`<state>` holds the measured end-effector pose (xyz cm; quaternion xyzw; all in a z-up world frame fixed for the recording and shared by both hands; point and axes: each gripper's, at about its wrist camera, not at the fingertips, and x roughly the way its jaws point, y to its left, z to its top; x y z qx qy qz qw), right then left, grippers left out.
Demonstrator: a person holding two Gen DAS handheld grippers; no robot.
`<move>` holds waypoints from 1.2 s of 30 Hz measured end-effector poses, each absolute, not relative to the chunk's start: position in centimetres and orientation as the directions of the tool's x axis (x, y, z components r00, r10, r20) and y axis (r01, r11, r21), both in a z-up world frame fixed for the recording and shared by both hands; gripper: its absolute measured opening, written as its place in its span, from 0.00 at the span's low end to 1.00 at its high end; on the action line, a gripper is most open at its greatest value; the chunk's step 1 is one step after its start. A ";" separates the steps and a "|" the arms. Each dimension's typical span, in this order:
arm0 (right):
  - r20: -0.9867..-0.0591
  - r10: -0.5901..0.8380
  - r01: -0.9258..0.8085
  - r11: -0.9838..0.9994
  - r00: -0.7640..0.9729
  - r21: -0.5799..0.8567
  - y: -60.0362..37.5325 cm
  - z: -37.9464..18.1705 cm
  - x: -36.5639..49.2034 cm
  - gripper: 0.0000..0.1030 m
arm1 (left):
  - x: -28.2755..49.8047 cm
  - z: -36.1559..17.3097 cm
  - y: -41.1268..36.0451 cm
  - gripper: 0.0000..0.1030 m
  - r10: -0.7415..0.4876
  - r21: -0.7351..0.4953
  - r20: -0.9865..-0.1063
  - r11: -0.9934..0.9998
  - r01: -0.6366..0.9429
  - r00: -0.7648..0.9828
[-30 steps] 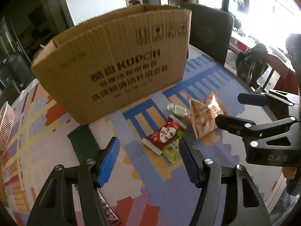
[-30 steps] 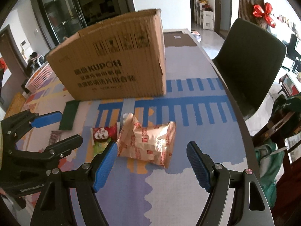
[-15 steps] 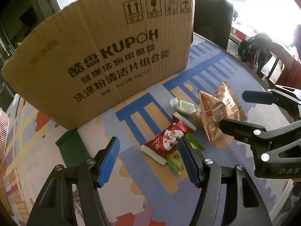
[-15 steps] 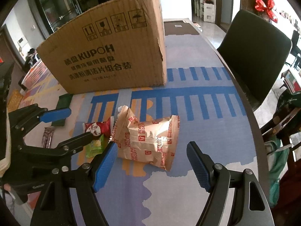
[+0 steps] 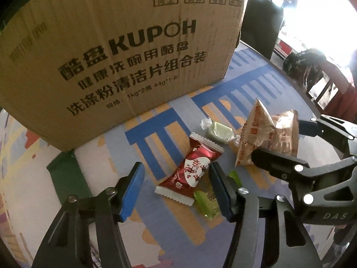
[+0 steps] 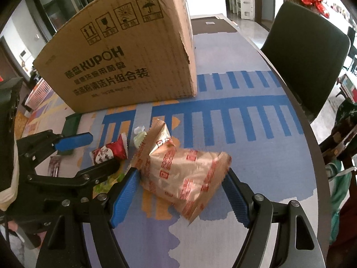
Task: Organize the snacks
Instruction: 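Move the right tool to the beige Fortune biscuit bag while the left tool approaches the red-white candy, then grasp the beige biscuit bag with the right tool while the left tool grips the red-white candy, then carry the beige bag with the right tool while the left tool carries the red-white candy over the box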
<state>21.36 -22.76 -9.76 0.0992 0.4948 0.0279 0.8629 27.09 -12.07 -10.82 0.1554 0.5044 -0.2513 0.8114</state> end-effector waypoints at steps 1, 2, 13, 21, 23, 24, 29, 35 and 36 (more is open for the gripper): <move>-0.847 0.148 0.048 0.979 0.510 0.200 -22.7 -9.8 21.4 0.73 | 27.1 -10.9 -12.0 0.51 -0.255 -0.008 -0.898 0.826 0.564 0.360; -0.846 0.150 0.045 0.979 0.511 0.201 -22.7 -9.8 21.4 0.72 | 27.1 -10.9 -12.0 0.49 -0.259 -0.013 -0.897 0.826 0.563 0.359; -0.832 0.178 0.004 0.977 0.526 0.212 -22.0 -9.7 20.4 0.41 | 26.7 -10.6 -11.8 0.22 -0.293 -0.066 -0.884 0.850 0.523 0.365; -0.816 0.154 -0.007 0.983 0.558 0.181 -21.4 -8.6 19.6 0.34 | 25.6 -9.4 -10.6 0.22 -0.303 -0.091 -0.864 0.879 0.468 0.402; -0.811 0.158 -0.008 0.983 0.563 0.185 -21.4 -8.2 19.4 0.34 | 25.3 -8.9 -10.5 0.19 -0.302 -0.088 -0.856 0.884 0.458 0.418; -0.808 0.159 -0.009 0.982 0.568 0.187 -21.5 -8.0 19.3 0.34 | 25.1 -8.6 -10.4 0.11 -0.301 -0.085 -0.852 0.888 0.453 0.429; -0.788 0.159 -0.020 0.983 0.595 0.183 -21.2 -6.8 18.8 0.33 | 24.8 -8.3 -10.5 0.08 -0.306 -0.086 -0.849 0.885 0.458 0.432; -0.787 0.168 -0.031 0.982 0.594 0.186 -21.0 -6.8 18.5 0.33 | 24.8 -9.2 -11.3 0.30 -0.298 -0.069 -0.867 0.866 0.494 0.401; -0.788 0.170 -0.031 0.982 0.592 0.188 -21.0 -6.9 18.4 0.33 | 24.9 -9.4 -11.5 0.30 -0.288 -0.057 -0.869 0.865 0.499 0.402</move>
